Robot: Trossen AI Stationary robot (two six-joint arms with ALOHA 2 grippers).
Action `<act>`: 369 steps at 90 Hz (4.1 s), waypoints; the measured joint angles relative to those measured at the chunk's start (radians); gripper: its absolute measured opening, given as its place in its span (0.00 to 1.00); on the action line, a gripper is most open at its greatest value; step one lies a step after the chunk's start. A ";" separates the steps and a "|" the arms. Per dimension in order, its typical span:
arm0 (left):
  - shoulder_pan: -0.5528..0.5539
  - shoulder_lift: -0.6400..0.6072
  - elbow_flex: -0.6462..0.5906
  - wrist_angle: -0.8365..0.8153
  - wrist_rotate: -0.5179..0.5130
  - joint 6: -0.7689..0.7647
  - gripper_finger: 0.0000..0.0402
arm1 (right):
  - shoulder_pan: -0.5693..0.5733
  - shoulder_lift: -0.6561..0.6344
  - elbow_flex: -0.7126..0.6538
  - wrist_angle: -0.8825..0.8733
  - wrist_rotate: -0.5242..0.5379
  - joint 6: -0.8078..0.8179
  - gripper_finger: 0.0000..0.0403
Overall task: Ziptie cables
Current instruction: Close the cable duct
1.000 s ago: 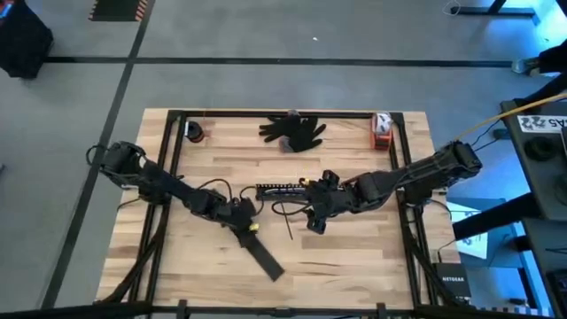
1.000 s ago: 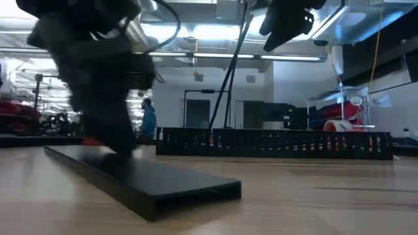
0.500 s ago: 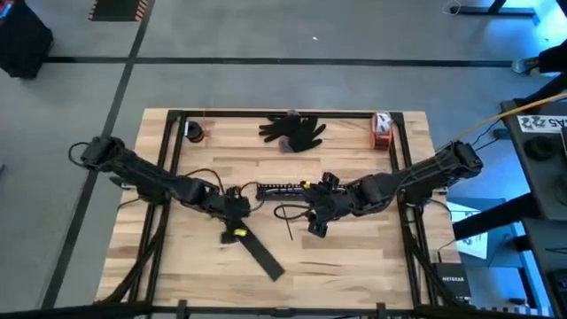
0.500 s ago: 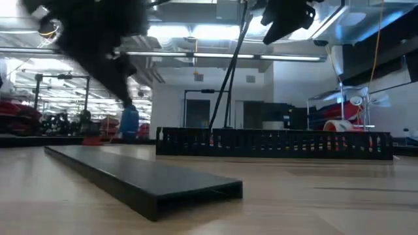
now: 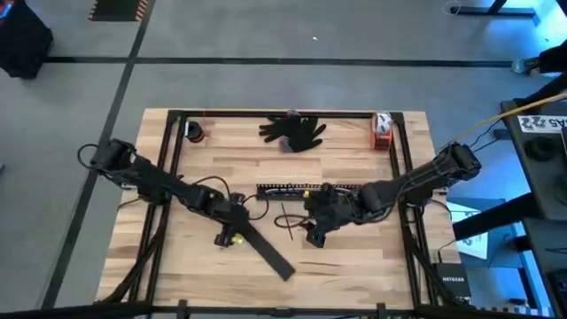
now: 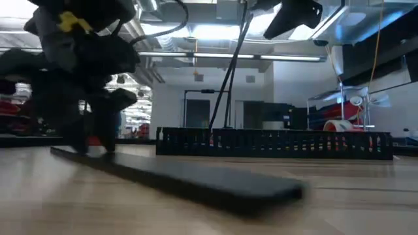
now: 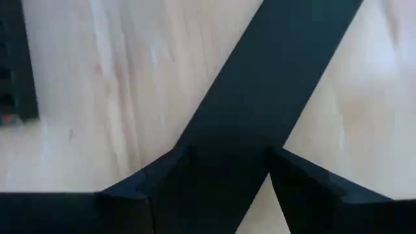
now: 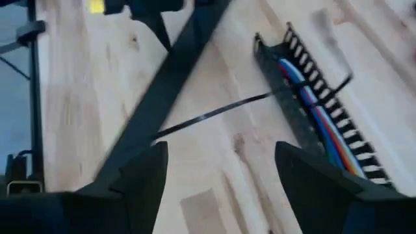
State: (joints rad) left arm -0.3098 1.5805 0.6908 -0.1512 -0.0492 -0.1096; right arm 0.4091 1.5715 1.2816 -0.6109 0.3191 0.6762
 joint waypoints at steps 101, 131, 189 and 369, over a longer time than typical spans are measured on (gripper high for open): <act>0.002 -0.280 -0.205 -0.065 -0.083 -0.335 0.52 | -0.058 0.378 0.022 0.635 0.080 -0.106 0.68; -0.081 -0.207 -0.272 0.264 -0.062 -0.487 0.52 | -0.055 0.571 0.165 0.556 0.020 -0.093 0.68; -0.129 -0.421 -0.206 -0.060 -0.021 -0.511 0.52 | -0.084 0.574 0.170 0.772 -0.056 -0.001 0.68; -0.128 -0.458 -0.209 -0.130 -0.071 -0.468 0.52 | -0.063 0.993 0.519 0.600 0.214 -0.133 0.55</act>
State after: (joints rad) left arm -0.4377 1.1229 0.4816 -0.2807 -0.1199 -0.5773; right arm 0.3458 2.5645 1.8008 -0.0109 0.5331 0.5430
